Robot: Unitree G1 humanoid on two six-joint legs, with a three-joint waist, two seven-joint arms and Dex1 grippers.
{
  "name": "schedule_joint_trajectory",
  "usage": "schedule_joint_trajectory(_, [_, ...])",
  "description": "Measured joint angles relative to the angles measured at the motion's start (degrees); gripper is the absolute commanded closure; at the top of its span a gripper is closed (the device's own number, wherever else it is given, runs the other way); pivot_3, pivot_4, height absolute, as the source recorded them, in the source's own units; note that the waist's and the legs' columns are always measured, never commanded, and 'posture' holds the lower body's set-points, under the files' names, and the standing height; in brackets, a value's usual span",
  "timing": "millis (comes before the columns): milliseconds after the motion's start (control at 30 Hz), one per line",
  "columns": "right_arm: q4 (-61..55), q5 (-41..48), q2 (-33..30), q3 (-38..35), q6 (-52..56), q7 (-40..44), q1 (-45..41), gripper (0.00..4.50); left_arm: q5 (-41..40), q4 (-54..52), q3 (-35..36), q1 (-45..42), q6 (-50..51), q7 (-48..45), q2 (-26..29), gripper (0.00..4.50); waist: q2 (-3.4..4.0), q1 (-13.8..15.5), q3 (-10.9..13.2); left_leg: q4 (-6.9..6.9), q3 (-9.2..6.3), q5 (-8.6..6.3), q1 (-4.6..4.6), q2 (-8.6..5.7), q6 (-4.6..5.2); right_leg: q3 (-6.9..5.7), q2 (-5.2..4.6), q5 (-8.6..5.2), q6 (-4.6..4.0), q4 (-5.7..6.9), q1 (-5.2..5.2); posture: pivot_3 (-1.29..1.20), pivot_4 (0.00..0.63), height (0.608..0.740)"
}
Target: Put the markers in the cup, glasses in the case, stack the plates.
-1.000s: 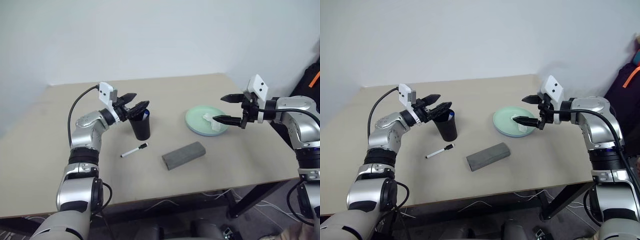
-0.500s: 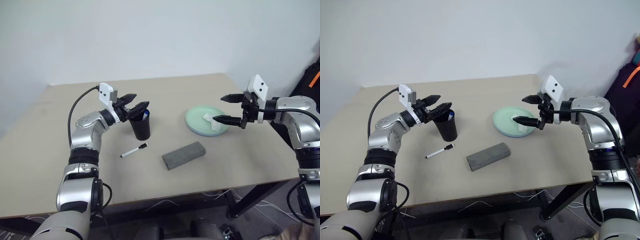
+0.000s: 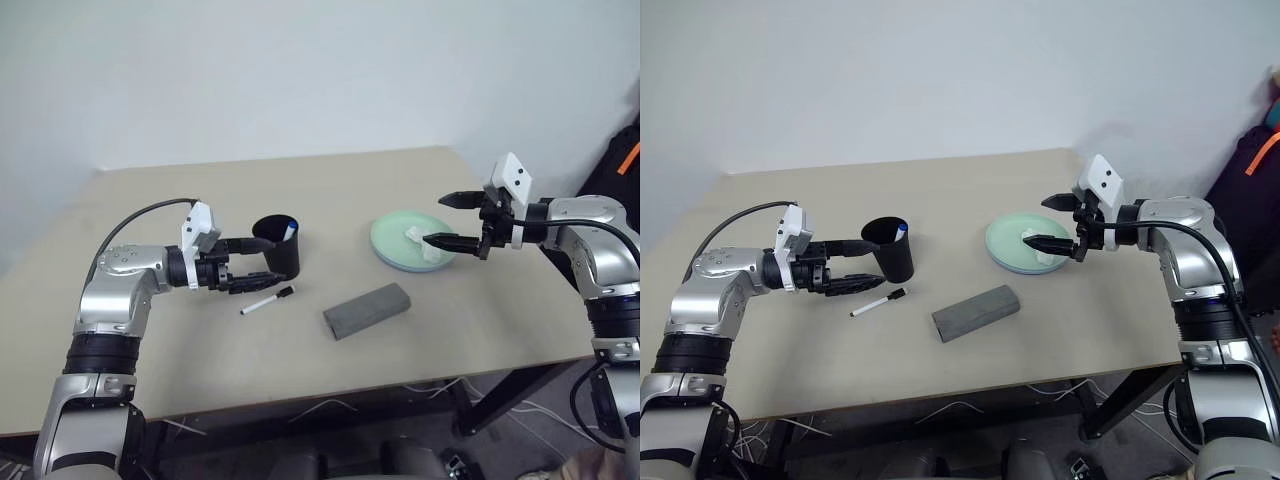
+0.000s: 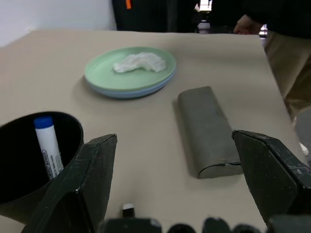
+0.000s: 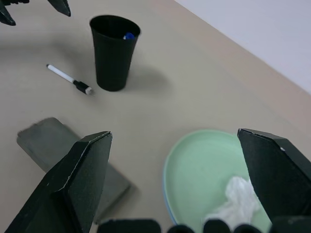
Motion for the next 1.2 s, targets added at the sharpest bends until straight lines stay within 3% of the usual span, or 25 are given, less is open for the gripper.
schedule_joint_trajectory(300, [0.0, 0.0, 0.0, 0.0, 0.0, 0.0, 0.0, 0.0, 3.9, 0.5, -3.3, -0.1, 0.6, 2.4, 0.4, 0.49, 0.01, -0.1, 0.0, -0.02, 0.01, 0.02, 0.01, 0.0, 0.04, 0.01, 0.04, 0.0, 0.01, 0.02, -0.02, 0.0, 0.0, 0.727])
schedule_joint_trajectory(667, [0.1, 0.0, 0.2, 0.0, 0.0, 0.0, 0.0, 0.0, 17.2, 11.3, -12.9, -5.1, -2.0, 8.1, 0.4, 0.49, 0.0, 0.0, 0.0, 0.0, 0.02, 0.02, 0.0, -0.01, 0.04, 0.02, 0.03, 0.0, 0.01, 0.01, -0.01, 0.0, 0.0, 0.727])
schedule_joint_trajectory(1200, [-0.2, 0.0, 0.2, 0.0, 0.1, -0.5, 0.0, 0.0, 25.7, 22.1, -18.1, -10.4, -2.5, 10.6, -3.4, 0.49, -0.01, 0.0, 0.0, -0.01, 0.01, 0.02, -0.03, -0.02, 0.04, 0.02, 0.04, 0.0, 0.02, 0.01, -0.04, 0.0, 0.0, 0.727])
